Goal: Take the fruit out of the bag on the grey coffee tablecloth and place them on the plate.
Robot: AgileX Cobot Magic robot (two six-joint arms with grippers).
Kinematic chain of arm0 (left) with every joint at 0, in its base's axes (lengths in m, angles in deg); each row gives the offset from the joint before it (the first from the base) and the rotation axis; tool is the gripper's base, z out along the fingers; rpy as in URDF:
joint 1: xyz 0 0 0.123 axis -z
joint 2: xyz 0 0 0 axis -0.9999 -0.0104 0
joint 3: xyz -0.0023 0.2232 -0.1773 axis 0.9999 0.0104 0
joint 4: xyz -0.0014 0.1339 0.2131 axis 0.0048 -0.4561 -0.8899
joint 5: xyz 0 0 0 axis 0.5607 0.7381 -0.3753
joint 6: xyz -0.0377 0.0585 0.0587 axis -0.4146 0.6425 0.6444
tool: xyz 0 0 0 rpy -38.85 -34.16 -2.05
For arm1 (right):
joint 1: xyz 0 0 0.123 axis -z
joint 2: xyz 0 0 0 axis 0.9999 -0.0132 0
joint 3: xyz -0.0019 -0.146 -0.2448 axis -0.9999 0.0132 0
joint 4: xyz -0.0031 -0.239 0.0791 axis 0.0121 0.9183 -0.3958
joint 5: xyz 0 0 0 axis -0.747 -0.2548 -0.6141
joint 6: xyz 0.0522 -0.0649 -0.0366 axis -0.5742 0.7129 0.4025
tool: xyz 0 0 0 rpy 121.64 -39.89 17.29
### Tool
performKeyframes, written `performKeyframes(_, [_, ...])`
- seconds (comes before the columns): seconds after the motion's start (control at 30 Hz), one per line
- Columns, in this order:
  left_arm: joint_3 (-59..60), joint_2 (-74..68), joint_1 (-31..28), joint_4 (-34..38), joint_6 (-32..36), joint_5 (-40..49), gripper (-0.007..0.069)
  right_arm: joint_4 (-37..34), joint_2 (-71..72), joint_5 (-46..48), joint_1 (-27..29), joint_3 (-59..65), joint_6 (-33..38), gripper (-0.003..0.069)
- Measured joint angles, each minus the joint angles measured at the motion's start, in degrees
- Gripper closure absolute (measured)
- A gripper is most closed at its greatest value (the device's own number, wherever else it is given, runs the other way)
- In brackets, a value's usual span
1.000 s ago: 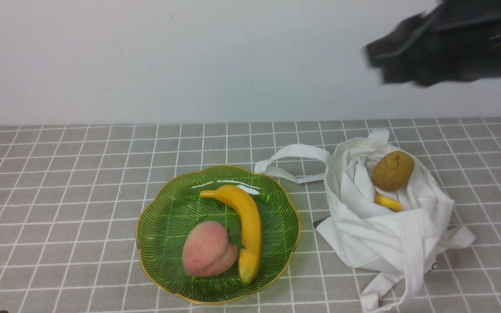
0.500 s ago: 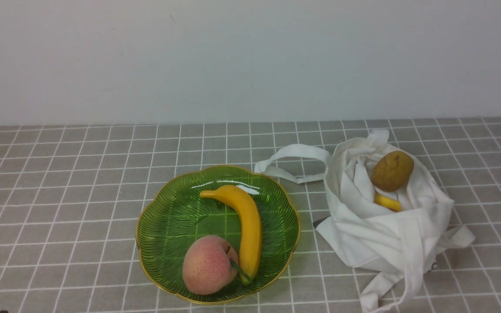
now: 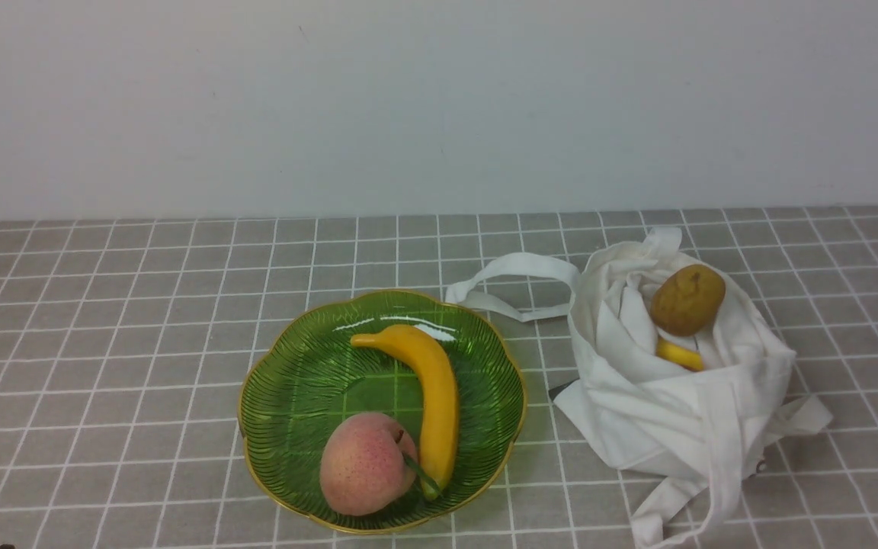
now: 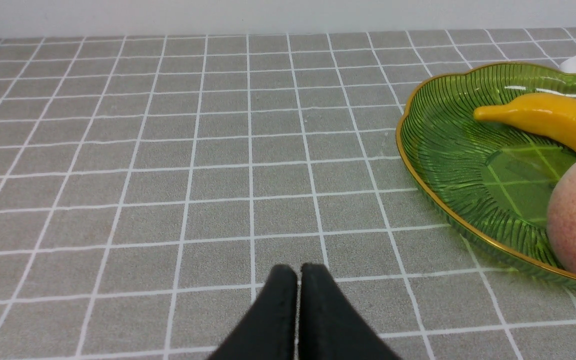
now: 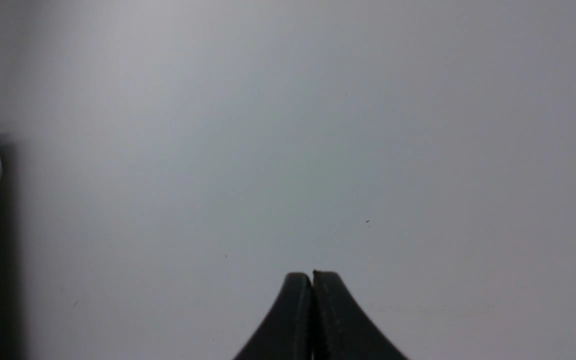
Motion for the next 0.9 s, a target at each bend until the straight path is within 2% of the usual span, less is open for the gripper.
performKeyframes(0.37, [0.0,0.0,0.0,0.0,0.0,0.0,0.0632,-1.1,0.0,-0.3,0.0,0.1,1.2,0.0671])
performKeyframes(0.5, [0.0,0.0,0.0,0.0,0.0,0.0,0.0632,-12.8,0.0,-0.1,0.0,0.4,13.4,0.0671])
performKeyframes(0.63, [0.0,0.0,0.0,0.0,0.0,0.0,0.0632,-21.0,0.0,0.9,0.0,0.5,23.9,0.0671])
performKeyframes(0.8, [0.0,0.0,0.0,0.0,0.0,0.0,0.0632,-22.8,0.2,4.6,0.1,0.8,27.6,0.0671])
performKeyframes(0.9, [0.0,0.0,0.0,0.0,0.0,0.0,0.0632,-21.6,1.3,6.8,3.6,3.1,30.0,0.0671])
